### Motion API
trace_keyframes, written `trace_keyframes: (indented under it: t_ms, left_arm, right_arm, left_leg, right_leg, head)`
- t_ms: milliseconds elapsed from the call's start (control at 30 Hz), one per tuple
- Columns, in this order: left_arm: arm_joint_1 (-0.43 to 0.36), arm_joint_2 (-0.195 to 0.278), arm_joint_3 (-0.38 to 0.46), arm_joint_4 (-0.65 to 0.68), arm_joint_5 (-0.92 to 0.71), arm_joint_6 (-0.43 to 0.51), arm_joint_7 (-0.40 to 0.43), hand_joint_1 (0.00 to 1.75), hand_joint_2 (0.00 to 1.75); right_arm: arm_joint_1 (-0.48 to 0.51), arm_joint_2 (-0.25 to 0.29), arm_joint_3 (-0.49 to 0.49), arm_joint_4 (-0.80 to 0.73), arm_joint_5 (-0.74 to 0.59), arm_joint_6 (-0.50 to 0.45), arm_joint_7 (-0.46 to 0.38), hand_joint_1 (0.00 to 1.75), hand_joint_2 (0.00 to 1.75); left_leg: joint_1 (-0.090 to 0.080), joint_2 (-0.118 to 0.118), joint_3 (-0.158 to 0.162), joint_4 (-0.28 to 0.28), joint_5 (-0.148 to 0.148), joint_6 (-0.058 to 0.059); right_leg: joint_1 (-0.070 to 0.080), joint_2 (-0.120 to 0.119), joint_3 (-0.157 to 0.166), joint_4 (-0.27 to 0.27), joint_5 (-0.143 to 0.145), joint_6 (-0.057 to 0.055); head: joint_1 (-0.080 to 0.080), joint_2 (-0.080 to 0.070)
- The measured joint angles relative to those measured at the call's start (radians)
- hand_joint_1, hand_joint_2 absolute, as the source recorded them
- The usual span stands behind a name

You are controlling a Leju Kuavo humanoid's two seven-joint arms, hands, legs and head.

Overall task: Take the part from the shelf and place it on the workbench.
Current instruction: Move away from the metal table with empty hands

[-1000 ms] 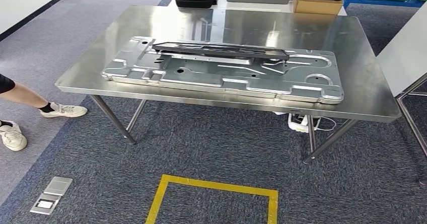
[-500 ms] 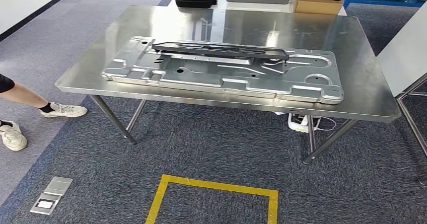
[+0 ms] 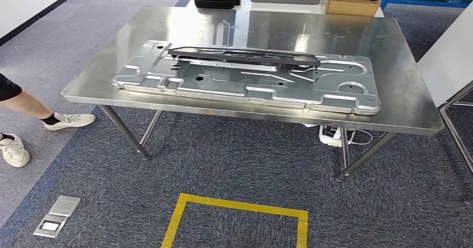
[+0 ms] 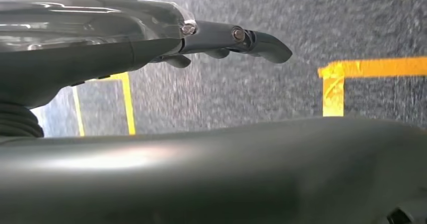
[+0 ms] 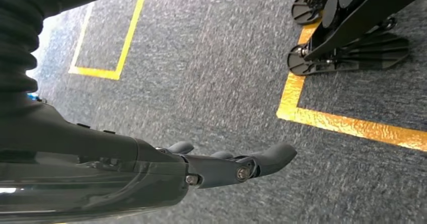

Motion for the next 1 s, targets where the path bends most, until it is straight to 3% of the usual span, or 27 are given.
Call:
trace_keyframes:
  t_ms: [1000]
  left_arm:
    - [-0.097,-0.069,0.415,0.086,-0.898,0.203,0.002,0.0,1.75]
  right_arm:
    - [-0.102,0.093,-0.28,0.119,0.476,-0.139,0.094,0.0,1.75]
  left_leg:
    - [0.0,0.0,0.0,0.0,0.0,0.0]
  right_leg:
    - [0.0,0.0,0.0,0.0,0.0,0.0]
  head:
    - [0.0,0.0]
